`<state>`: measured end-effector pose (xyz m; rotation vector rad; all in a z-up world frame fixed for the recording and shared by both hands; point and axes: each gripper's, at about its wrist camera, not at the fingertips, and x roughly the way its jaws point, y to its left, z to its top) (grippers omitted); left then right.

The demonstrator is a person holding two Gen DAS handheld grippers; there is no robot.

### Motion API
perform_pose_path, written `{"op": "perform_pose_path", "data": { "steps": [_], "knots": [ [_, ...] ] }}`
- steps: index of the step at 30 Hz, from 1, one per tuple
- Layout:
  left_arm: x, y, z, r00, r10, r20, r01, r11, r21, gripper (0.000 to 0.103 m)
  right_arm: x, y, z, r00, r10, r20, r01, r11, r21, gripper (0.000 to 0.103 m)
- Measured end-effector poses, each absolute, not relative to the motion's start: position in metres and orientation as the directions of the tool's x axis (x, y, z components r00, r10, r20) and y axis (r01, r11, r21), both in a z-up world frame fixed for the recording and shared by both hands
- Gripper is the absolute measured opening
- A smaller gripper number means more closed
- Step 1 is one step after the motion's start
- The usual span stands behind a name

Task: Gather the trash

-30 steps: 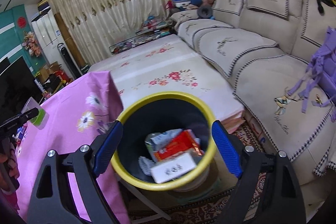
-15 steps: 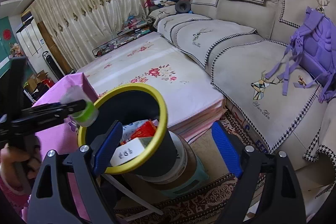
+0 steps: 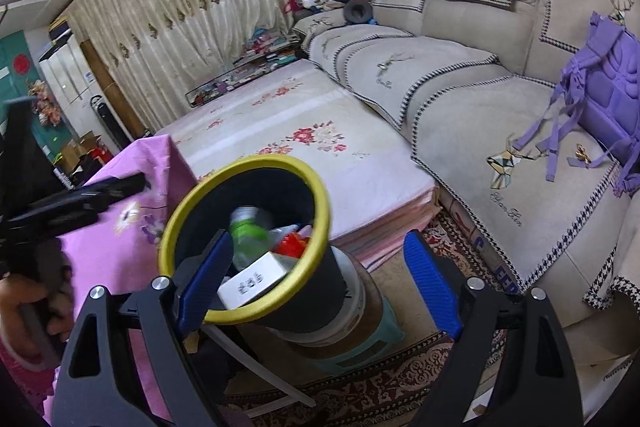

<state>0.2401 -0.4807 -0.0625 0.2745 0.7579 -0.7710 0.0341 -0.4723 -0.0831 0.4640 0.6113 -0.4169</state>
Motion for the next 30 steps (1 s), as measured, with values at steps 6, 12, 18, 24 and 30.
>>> {"op": "perform_pose_path", "data": {
  "steps": [6,12,18,24,30],
  "knots": [
    [0.179,-0.371,-0.006,0.653,-0.493,-0.574,0.623,0.781,0.038,0.098,0.037,-0.429,-0.061,0.784,-0.189,-0.592,0.407,0.876,0.259,0.086],
    [0.133,-0.264,0.016,0.771,-0.356,-0.528,0.442,0.896,0.041,0.098,0.035,-0.369,-0.038,0.817,-0.148,-0.557,0.296,0.937,0.186,0.089],
    [0.084,-0.163,0.027,0.847,-0.222,-0.483,0.269,0.963,0.028,0.098,0.020,-0.317,-0.013,0.850,-0.147,-0.506,0.223,0.970,0.093,0.093],
    [0.036,-0.085,0.028,0.882,-0.165,-0.442,0.159,0.986,-0.052,0.098,0.008,-0.282,0.001,0.869,-0.131,-0.476,0.181,0.982,0.059,0.093],
    [0.006,-0.056,0.021,0.897,-0.132,-0.421,0.116,0.991,-0.063,0.098,-0.002,-0.266,0.004,0.872,-0.136,-0.471,0.183,0.981,0.056,0.093]
  ]
}}
